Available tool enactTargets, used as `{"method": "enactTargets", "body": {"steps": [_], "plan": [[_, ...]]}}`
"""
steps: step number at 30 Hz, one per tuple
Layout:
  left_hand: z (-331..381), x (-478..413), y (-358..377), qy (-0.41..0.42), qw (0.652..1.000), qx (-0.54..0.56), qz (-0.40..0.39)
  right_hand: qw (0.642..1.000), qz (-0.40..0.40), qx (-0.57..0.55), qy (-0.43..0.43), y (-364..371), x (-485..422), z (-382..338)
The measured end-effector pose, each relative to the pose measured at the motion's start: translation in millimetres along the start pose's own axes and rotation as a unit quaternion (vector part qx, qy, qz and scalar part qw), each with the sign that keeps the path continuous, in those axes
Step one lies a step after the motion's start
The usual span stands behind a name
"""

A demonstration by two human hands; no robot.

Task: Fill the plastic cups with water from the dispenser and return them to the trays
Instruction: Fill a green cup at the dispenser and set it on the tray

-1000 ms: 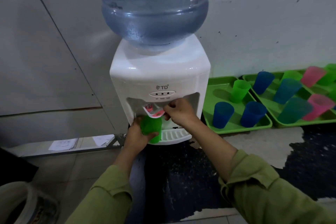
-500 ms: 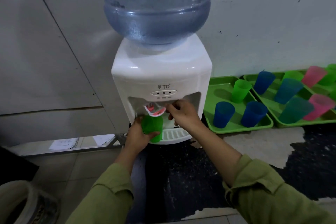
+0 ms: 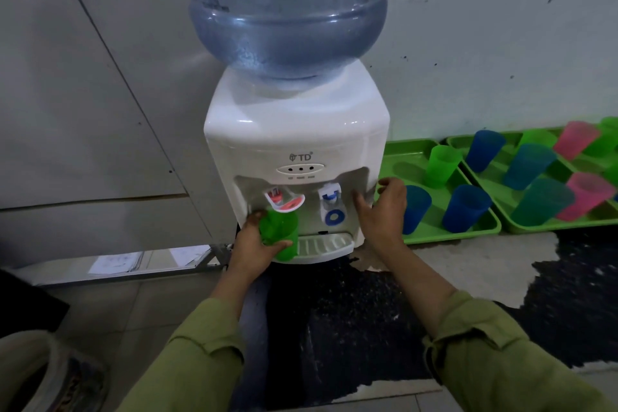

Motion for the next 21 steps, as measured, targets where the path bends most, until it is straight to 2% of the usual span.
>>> {"method": "enactTargets", "body": {"steps": [5,14,21], "plan": [[3.8,0.2,0.1,0.009,1.000,0.004,0.004,0.999,-0.048,-0.008,-0.020,17.3,-16.0,-1.2],[2.9,0.2,1.1,0.001,1.000,0.009,0.004,0.995,-0.055,0.012,-0.087,17.2,-20.7,-1.2],[5.2,0.9,-0.1,0.010,1.000,0.000,0.008,0.992,-0.065,0.020,-0.106,18.2,-22.2,-1.0]]}}
Point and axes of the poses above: each hand's wrist, its own x-axis away from the middle knuckle, its own y-axis out of the palm, z = x × y, the point moved 10 cm from there along -x, towards the middle knuckle, and after that the axes turned 11 degrees about z, right-handed, at the moved point
